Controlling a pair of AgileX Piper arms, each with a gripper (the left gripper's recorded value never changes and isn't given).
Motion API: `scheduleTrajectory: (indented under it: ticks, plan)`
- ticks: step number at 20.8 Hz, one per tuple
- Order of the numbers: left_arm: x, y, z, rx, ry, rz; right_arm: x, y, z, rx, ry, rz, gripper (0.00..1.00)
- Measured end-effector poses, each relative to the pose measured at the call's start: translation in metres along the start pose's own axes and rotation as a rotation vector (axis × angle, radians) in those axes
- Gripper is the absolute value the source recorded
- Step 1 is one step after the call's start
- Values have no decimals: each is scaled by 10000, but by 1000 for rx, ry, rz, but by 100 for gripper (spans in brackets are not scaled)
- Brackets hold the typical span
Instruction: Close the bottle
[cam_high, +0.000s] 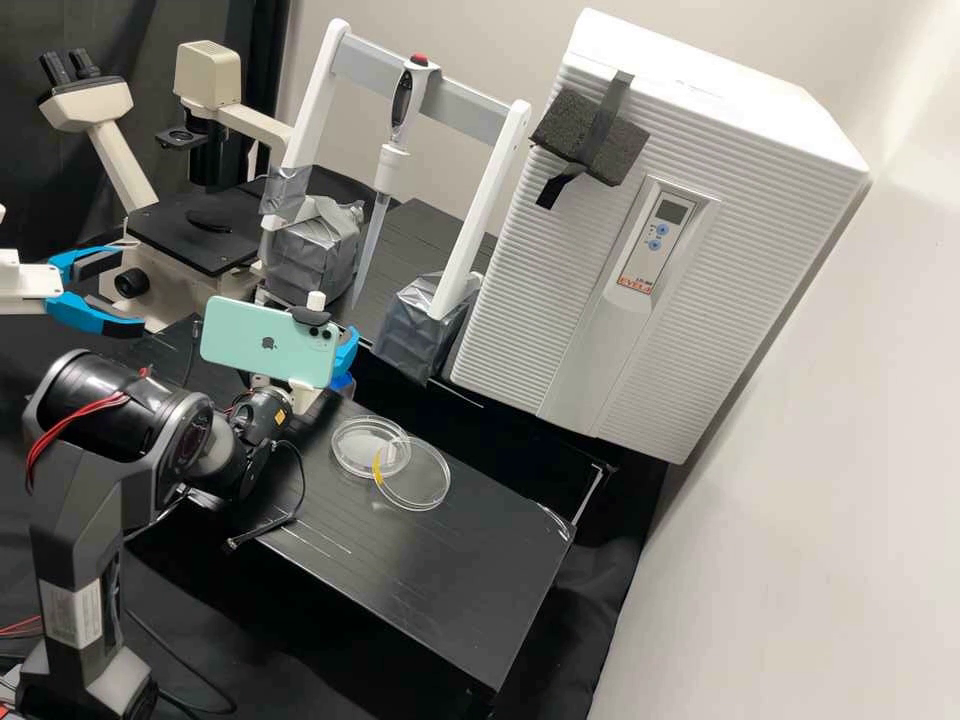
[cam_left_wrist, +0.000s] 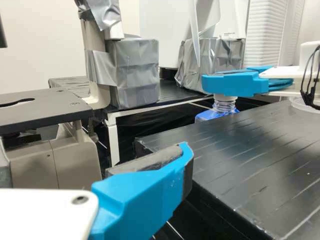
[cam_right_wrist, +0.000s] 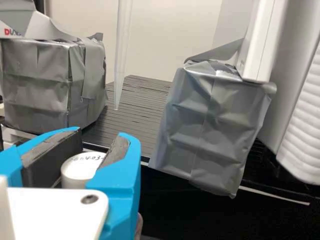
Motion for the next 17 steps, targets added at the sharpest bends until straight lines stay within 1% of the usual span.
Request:
scheduleTrajectory:
  ticks: [3,4,12,17]
  plan:
    - [0,0,0,0,0,0,0,0,0,7,0,0,0]
    - [0,0,0,0,0,0,-3,-3,3,7,-1,-1,100]
    - [0,0,0,0,0,0,-43,-63,10,9,-7,-23,100]
    - [0,0,0,0,0,0,-95,-68,-21,9,2,-27,100]
